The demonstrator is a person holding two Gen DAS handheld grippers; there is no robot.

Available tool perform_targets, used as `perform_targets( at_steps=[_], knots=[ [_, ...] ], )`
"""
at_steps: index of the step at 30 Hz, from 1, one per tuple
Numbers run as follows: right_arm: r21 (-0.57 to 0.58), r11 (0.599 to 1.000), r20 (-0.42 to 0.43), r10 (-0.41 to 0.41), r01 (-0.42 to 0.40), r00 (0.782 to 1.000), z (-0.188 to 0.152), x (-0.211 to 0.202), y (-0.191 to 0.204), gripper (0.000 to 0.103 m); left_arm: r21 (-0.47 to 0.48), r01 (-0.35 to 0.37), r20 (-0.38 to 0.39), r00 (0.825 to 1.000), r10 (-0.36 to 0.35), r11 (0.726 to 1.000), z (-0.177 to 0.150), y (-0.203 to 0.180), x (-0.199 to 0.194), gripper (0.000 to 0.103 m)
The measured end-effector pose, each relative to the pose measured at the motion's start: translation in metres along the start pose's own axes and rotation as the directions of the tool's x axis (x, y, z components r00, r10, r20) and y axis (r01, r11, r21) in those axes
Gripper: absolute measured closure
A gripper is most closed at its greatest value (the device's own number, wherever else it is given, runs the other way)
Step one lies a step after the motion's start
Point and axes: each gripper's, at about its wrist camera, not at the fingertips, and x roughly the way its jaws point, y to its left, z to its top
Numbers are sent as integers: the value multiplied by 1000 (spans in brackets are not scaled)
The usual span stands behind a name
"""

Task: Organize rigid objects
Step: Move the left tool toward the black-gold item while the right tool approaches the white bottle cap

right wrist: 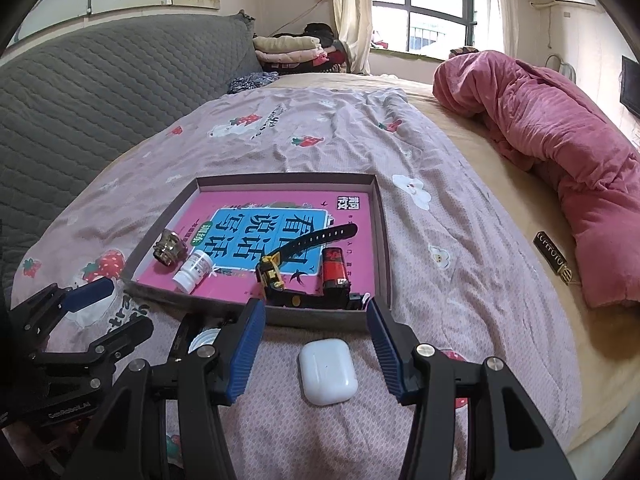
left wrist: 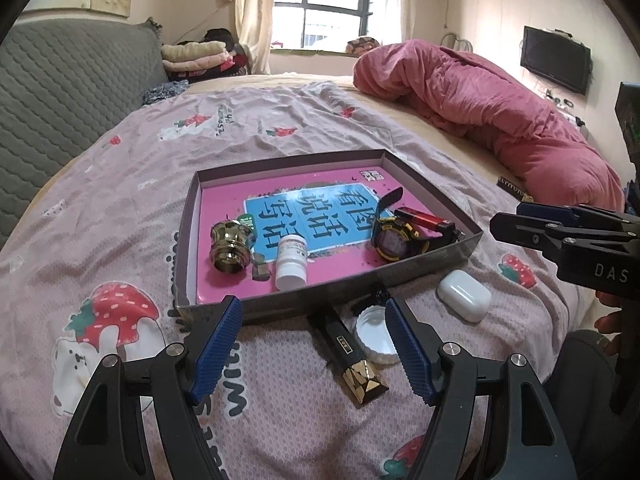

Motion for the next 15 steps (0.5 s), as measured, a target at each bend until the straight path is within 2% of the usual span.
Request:
perform_targets(
  at_steps=[15],
  knots=[
    [-49, 998, -20, 27, -27, 999, -12, -1, 16, 50, 7, 8, -84, 996, -8, 1000, -11, -5, 8, 28]
  ],
)
